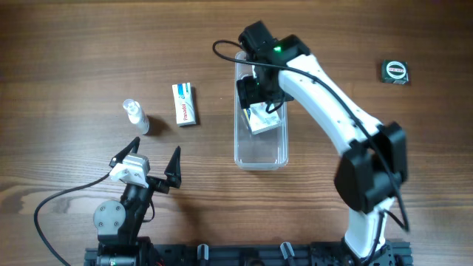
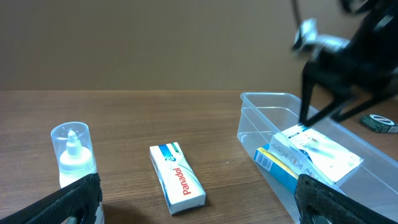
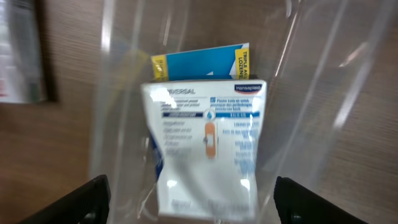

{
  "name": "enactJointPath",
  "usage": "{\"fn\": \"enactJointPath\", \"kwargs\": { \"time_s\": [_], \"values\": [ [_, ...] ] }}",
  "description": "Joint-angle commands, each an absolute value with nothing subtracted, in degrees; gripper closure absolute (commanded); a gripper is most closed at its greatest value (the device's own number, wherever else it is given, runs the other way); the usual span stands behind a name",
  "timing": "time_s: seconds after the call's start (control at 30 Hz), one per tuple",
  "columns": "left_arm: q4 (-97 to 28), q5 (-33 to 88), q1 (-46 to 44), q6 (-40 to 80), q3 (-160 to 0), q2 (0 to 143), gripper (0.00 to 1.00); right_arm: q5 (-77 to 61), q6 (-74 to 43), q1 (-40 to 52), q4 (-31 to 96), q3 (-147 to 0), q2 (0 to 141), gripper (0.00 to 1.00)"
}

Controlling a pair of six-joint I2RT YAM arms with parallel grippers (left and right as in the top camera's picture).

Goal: Pack container
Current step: 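Carry the Hansaplast pack into the container and release it upright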

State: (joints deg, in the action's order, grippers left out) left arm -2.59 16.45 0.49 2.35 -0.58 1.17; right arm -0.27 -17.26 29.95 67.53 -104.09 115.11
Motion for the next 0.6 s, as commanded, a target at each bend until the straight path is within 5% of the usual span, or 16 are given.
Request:
{"fn": "enactJointPath", "kwargs": {
  "time_s": [0.0, 0.23, 0.57],
  "values": [
    [-2.8, 17.3, 0.9, 1.5, -0.3, 0.8, 0.0, -6.2, -16.6, 30.3, 70.4, -105.9, 107.7, 0.26],
    [-2.8, 17.3, 0.9, 1.5, -0.3, 0.8, 0.0, -7.4, -16.7, 30.5, 82.0, -102.6, 106.6, 0.93],
    [-2.8, 17.3, 0.9, 1.5, -0.3, 0.8, 0.0, -7.4, -18.6, 31.7, 74.1, -87.7, 106.6, 0.96]
  ]
}}
